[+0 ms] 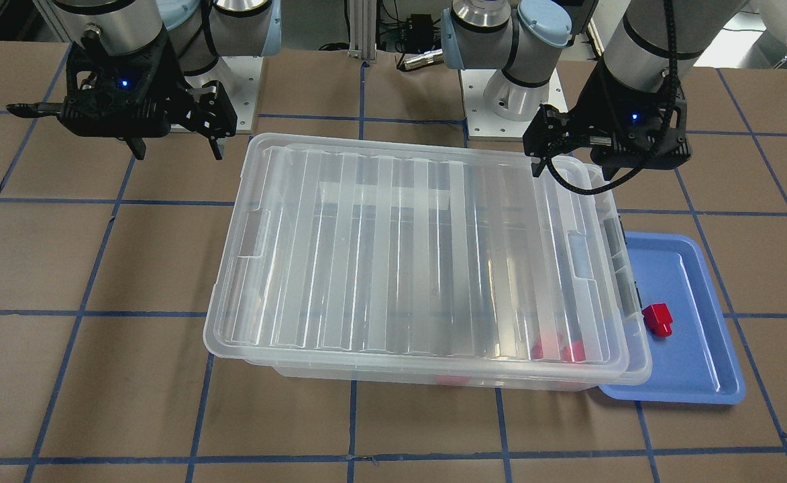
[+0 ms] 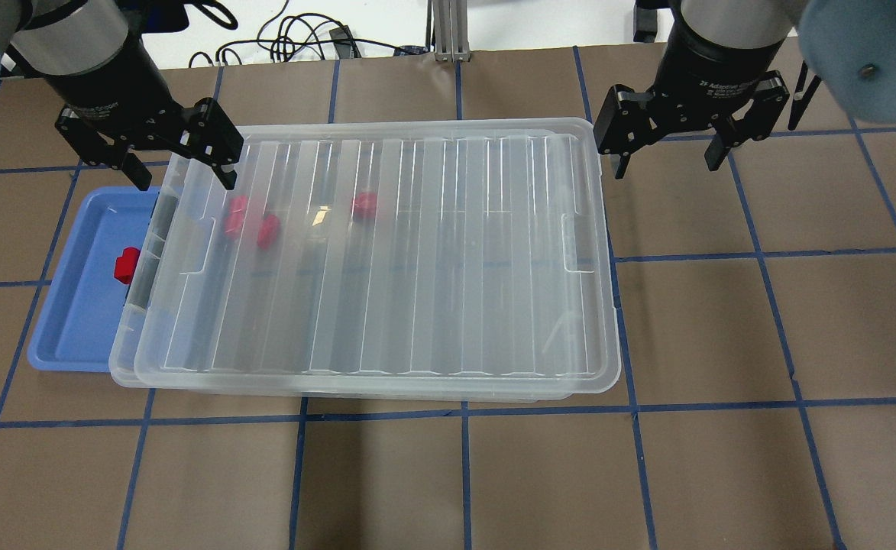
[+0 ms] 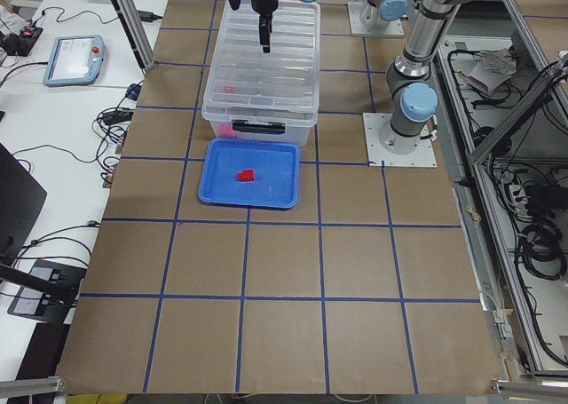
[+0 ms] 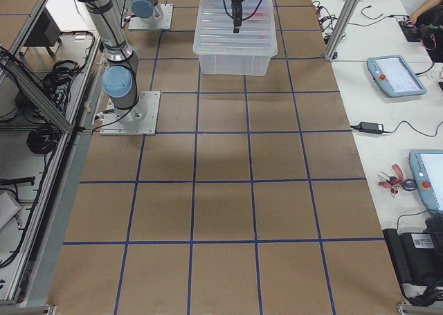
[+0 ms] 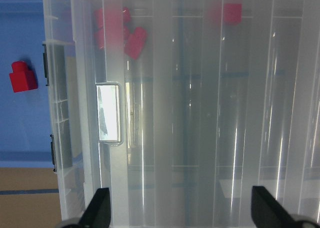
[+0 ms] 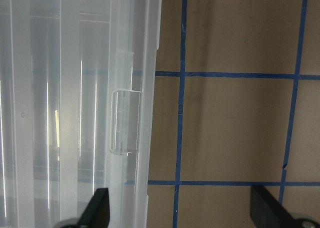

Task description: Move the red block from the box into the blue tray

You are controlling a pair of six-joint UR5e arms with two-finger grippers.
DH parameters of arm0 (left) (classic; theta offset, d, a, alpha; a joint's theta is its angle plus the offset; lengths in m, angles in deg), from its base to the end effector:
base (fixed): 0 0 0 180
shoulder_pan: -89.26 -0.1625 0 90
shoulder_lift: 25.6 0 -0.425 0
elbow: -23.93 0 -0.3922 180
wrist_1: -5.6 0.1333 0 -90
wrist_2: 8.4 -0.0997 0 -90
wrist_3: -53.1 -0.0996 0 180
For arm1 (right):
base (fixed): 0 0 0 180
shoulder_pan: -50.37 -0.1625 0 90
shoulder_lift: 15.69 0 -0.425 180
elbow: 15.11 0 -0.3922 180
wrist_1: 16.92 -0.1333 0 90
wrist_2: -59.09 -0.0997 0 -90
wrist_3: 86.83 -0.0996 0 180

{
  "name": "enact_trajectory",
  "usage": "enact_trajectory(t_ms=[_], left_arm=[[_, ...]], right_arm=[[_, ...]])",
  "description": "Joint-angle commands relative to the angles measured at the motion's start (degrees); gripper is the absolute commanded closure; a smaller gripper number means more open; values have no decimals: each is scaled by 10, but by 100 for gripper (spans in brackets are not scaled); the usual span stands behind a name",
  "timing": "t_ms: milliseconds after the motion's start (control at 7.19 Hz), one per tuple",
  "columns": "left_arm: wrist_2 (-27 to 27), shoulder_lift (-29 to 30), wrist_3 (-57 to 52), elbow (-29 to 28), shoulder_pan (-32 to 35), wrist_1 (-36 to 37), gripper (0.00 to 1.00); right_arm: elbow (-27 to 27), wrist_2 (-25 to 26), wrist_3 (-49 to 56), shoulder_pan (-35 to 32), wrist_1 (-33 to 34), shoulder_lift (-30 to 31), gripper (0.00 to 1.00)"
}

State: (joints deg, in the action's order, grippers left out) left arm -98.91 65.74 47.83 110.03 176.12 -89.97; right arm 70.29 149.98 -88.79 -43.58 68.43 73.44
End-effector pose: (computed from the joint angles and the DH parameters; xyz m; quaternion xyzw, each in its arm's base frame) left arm -0.1050 -0.5026 0.5002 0.0187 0.9995 0.0265 0.0025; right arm 0.1656 -0.4857 0.5118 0.0174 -0.9998 -0.0076 0.0082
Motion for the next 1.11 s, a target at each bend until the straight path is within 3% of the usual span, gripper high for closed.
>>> enact_trajectory(t_ms=[0,974], left_arm=[[2,-3,0,6,0,0,0],[2,-3,1,6,1,-1,0]], right_arm=[[-1,-2,0,0,-1,-1,0],[1,-2,0,0,0,0,0]])
